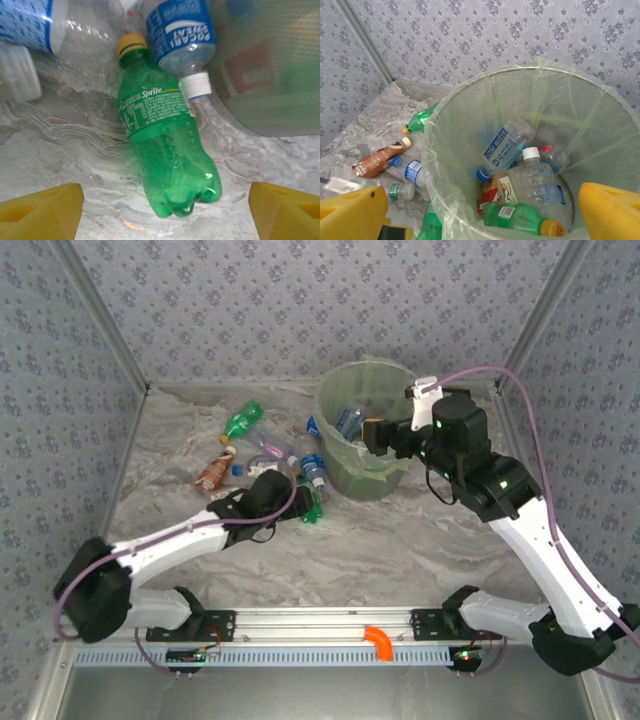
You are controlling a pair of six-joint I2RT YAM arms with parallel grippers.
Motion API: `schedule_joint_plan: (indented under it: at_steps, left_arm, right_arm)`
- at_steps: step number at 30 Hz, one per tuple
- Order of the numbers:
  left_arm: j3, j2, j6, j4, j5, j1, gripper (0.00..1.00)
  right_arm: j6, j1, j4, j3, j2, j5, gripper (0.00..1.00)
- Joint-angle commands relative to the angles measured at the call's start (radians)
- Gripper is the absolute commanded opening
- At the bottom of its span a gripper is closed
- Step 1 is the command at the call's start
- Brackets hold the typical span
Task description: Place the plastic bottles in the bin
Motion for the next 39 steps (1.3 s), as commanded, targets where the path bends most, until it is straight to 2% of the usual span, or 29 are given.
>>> schedule_joint_plan:
  at_steps: [1, 8, 18, 21, 27, 35, 39]
  left_arm:
    - [0.081, 0.079, -0.042, 0.008, -0.005, -0.009, 0.84]
    - [0.121, 0.173, -0.048, 0.012, -0.036, -0.012, 0.84]
    - [0.171, 0.314, -0.057, 0.014, -0.010, 0.009, 0.83]
    - [0.165, 0.338, -0.059, 0.011, -0.005, 0.011, 0.80]
    - [0.119, 0.322, -0.051, -0.003, -0.008, 0.014, 0.67]
    - [0.079, 0.254, 0.027, -0.066, -0.006, 0.029, 0.63]
    - [0.056, 0.250, 0.060, -0.055, 0.020, 0.041, 0.66]
  right_arm:
    - [0.014, 0.005, -0.005, -0.010, -0.046, 0.033, 1.00]
    - [0.017, 0.007, -0.021, -0.004, -0.061, 0.033, 1.00]
    - [0.035, 0.025, -0.020, -0.016, -0.051, 0.031, 1.00]
    - [0.038, 0.031, -0.024, -0.011, -0.045, 0.032, 0.99]
    - [0.037, 0.038, -0.024, -0.014, -0.043, 0.039, 1.00]
    - [0.055, 0.044, 0.000, -0.050, -0.034, 0.030, 1.00]
    - [0.065, 0.047, 0.016, -0.057, -0.023, 0.022, 1.00]
